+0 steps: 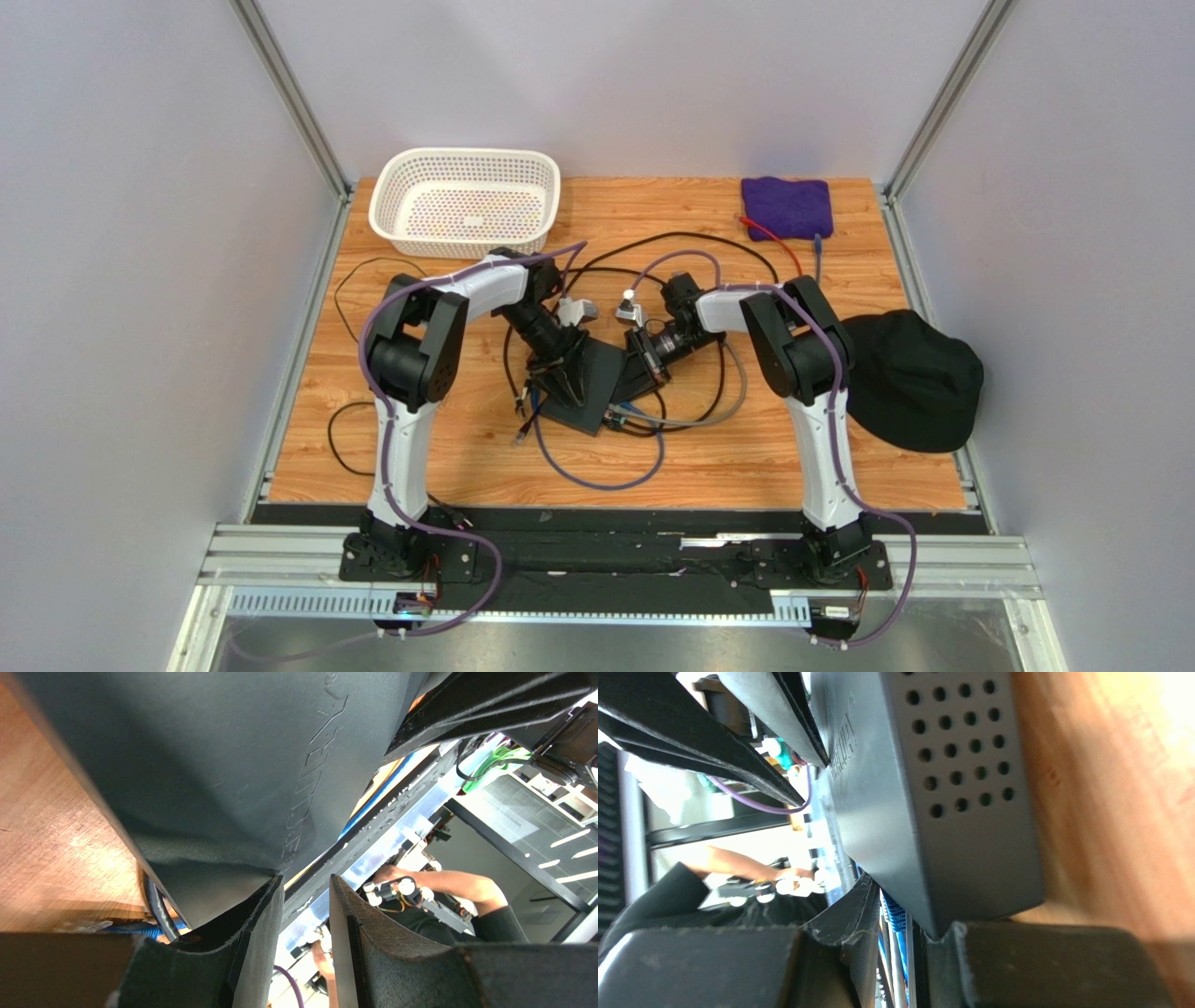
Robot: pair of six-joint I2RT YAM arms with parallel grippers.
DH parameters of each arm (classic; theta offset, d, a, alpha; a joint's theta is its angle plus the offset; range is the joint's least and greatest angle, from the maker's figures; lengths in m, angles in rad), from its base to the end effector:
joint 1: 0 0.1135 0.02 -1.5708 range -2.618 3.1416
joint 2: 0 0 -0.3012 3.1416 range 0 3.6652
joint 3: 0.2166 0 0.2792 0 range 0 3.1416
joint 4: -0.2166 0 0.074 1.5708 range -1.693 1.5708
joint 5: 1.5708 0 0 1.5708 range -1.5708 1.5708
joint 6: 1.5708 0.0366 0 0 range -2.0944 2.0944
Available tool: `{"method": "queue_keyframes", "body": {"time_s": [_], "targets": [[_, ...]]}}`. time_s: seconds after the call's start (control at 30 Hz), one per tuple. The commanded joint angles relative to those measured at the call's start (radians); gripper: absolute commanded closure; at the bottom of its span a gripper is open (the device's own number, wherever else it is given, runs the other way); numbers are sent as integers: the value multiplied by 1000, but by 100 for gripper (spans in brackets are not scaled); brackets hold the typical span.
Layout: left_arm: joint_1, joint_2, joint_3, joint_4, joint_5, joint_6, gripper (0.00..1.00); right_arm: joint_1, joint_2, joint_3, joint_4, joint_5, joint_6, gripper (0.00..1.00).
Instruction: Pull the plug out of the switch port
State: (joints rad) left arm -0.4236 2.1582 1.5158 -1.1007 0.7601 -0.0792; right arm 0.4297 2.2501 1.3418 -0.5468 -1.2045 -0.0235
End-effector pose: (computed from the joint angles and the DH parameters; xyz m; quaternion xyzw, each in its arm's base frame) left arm 0.3761 -0.1973 0.1499 -0.1271 -0.9170 0.3381 0.1693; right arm 0.3806 0.2120 0.0832 0.2167 -0.7943 -0.5635 0.0674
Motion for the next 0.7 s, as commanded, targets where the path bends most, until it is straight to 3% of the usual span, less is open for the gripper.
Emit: {"method": "queue_keyframes", "body": {"time_s": [0.0, 0.2, 0.57, 0.67], "targets": [[6, 89, -36, 179, -321, 98, 56, 12, 95, 40, -77, 108, -105, 91], [5, 91, -36, 182, -320, 99, 56, -9, 43, -35, -65, 134, -133, 93], [3, 97, -29, 176, -323, 104, 56, -11, 34, -12, -61, 195, -93, 96], [3, 95, -29, 177, -321, 104, 57, -17, -4, -81, -22, 247, -9, 97]]}}
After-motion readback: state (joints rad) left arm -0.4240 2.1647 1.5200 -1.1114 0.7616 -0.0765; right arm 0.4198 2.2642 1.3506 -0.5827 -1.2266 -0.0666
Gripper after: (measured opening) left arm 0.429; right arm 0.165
